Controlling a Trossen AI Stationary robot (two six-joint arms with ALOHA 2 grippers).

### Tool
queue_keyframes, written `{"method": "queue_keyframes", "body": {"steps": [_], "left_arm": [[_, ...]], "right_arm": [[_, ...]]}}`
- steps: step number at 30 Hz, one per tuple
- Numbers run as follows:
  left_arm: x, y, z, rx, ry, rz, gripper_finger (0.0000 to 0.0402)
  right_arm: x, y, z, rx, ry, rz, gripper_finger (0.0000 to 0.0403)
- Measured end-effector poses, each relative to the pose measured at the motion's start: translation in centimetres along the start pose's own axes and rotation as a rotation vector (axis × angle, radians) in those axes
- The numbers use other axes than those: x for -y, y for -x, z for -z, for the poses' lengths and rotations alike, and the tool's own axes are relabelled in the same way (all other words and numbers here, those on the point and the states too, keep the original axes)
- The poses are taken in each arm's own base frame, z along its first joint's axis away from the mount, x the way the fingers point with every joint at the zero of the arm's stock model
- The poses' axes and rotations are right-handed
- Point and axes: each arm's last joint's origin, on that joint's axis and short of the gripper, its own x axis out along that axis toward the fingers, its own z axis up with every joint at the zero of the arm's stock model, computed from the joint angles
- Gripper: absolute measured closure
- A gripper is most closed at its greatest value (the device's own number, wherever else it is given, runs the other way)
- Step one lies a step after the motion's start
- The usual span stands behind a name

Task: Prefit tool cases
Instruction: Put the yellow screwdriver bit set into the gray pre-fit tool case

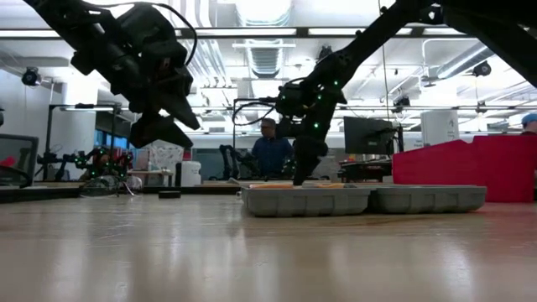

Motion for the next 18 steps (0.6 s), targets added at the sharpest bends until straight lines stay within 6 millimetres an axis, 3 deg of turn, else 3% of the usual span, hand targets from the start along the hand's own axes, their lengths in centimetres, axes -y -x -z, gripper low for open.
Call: {"method": "queue_keyframes", "body": {"steps": [11,18], "left_arm": [[0.1,0.0,-0.1,0.007,0.001,0.005,0.0198],[0.1,0.0,-0.1,0.006,-0.004,0.006,0.0198]], "right_arm": [[1.2,0.7,-0.2,0.033,-0.045,0.027,0.0191],[1.2,-0.2,0.2,0.005,-0.077,0.001,0.0189]]}}
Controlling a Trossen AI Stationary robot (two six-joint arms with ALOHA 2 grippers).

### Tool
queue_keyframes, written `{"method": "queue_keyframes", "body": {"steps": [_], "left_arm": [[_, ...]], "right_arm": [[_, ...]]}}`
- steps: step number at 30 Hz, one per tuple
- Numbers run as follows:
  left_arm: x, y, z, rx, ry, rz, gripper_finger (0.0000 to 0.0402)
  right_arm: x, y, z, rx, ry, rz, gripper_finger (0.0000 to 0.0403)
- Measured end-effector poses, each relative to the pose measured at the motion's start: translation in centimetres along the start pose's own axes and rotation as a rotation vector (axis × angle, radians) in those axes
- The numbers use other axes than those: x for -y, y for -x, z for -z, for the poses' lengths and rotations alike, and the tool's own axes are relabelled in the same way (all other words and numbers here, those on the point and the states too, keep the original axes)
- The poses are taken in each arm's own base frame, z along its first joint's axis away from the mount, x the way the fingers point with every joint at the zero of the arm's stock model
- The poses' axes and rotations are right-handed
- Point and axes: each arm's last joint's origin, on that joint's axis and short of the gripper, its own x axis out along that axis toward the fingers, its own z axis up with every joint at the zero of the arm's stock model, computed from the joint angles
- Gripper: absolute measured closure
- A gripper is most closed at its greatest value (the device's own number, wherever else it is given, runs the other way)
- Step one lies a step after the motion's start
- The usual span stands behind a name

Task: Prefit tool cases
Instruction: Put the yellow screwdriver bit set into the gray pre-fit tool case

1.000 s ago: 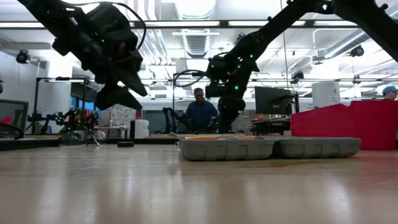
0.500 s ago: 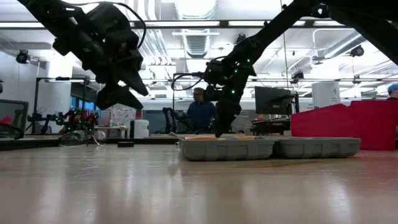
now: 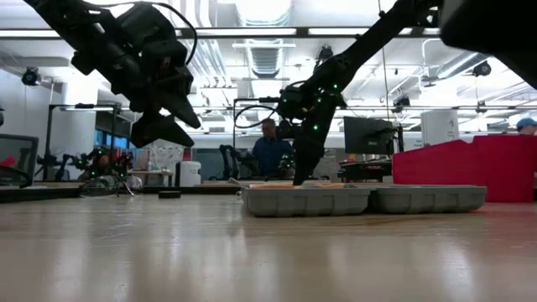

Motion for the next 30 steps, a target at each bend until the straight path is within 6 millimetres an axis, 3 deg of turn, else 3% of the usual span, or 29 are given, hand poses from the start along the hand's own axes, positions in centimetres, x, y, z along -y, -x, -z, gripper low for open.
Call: {"method": "queue_keyframes", "body": {"steps": [10,17,23,30], "left_arm": [[0.0,0.0,0.0,-0.001,0.001,0.001,0.0198],[0.0,0.0,0.0,-0.004,0.002,0.0,0.0198],[0.0,0.0,0.0,-0.004,0.002,0.001,0.0198],[0.0,0.0,0.0,-0.005,0.007,0.003,0.0198]], "right_arm": [[-1.0,-0.2,1.0,-0.08,-0.016,-0.155,0.0198],[-3.2,0.5,0.9,-0.131,0.001,-0.249,0.0201],[-4.5,1.8,-0.6,-0.05,0.029,-0.2,0.0203],[-3.6,1.9,-1.4,0.015,0.128,-0.065,0.0202]]}}
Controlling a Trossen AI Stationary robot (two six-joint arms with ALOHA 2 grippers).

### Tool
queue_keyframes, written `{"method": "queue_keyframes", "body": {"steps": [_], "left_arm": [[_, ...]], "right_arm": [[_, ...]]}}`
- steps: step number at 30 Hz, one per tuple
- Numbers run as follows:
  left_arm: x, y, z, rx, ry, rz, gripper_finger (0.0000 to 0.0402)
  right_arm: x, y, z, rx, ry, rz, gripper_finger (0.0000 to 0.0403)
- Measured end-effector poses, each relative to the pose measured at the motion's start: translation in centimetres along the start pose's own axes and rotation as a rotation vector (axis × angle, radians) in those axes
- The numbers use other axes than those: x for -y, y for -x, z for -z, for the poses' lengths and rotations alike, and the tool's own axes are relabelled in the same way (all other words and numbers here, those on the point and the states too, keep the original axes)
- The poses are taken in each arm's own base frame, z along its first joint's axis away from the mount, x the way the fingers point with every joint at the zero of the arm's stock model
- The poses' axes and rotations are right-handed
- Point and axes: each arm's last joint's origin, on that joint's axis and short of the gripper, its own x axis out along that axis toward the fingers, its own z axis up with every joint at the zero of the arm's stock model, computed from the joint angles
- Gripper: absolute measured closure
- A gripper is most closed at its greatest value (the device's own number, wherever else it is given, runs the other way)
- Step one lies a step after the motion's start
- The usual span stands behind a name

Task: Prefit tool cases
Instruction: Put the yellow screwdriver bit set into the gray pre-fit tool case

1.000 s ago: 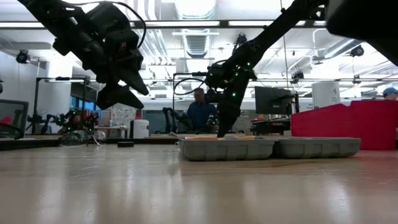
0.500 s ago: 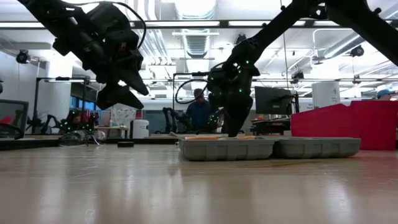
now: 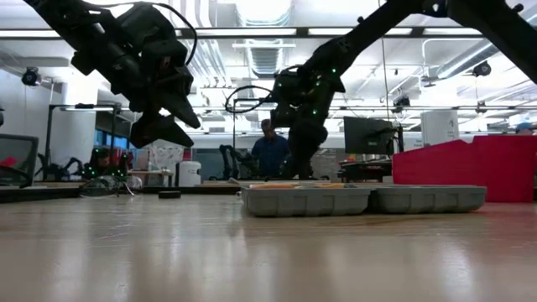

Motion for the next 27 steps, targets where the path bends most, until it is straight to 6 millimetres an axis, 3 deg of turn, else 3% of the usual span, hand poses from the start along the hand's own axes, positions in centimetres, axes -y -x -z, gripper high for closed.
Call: {"method": "queue_keyframes", "body": {"steps": [11,17,27], "left_arm": [[0.1,0.0,0.1,-0.007,0.006,0.009,0.0198],[0.2,0.0,0.1,-0.01,0.006,0.015,0.0198],[0.2,0.0,0.1,-0.012,0.006,0.019,0.0198]], "right_arm": [[3.2,-0.8,2.2,-0.034,-0.355,0.043,0.0206],[3.1,-1.5,2.3,-0.06,-0.323,0.058,0.0181],[1.5,-2.5,1.3,-0.085,-0.24,0.082,0.0105]]}}
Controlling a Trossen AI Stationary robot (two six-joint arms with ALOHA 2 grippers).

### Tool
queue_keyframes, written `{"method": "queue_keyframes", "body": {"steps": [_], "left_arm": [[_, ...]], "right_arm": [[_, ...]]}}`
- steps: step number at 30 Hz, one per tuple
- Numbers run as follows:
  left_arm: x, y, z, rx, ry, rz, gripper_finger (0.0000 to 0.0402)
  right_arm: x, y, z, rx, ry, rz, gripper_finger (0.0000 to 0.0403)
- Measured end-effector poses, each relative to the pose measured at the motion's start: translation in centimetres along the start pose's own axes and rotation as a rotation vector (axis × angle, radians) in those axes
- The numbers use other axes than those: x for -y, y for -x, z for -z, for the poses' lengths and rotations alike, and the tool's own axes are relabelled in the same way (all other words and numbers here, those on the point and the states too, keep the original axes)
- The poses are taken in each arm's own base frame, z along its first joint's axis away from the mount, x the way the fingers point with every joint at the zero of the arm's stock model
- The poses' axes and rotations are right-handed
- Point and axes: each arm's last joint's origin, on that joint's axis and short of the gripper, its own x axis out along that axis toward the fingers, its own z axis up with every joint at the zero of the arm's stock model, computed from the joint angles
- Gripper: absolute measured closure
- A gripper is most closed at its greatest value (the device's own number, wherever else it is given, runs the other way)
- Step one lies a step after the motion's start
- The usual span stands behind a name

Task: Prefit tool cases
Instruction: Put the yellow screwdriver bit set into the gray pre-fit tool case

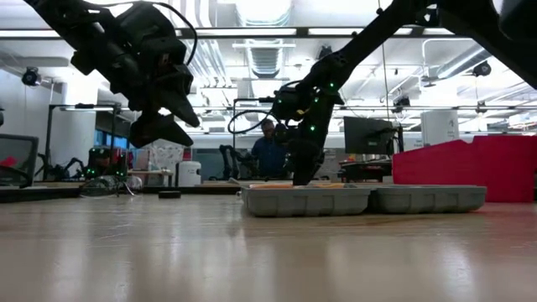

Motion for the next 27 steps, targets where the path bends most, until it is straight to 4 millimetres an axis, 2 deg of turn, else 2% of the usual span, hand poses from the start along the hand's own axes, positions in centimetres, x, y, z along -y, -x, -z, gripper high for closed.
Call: {"method": "queue_keyframes", "body": {"steps": [5,13,20,27], "left_arm": [[0.0,0.0,0.1,-0.012,0.0,0.007,0.0198],[0.0,0.0,0.2,-0.02,0.0,0.008,0.0198],[0.0,0.0,0.4,-0.04,0.004,-0.005,0.0198],[-0.1,0.0,0.4,-0.041,0.004,-0.005,0.0198]], "right_arm": [[-0.7,-0.2,0.0,0.005,0.005,-0.083,0.0096],[-3.6,-0.4,0.1,-0.031,0.093,-0.231,0.0119],[-4.5,1.1,-0.4,-0.001,0.119,-0.208,0.0125],[-5.2,1.1,-0.3,-0.038,0.156,-0.163,0.0117]]}}
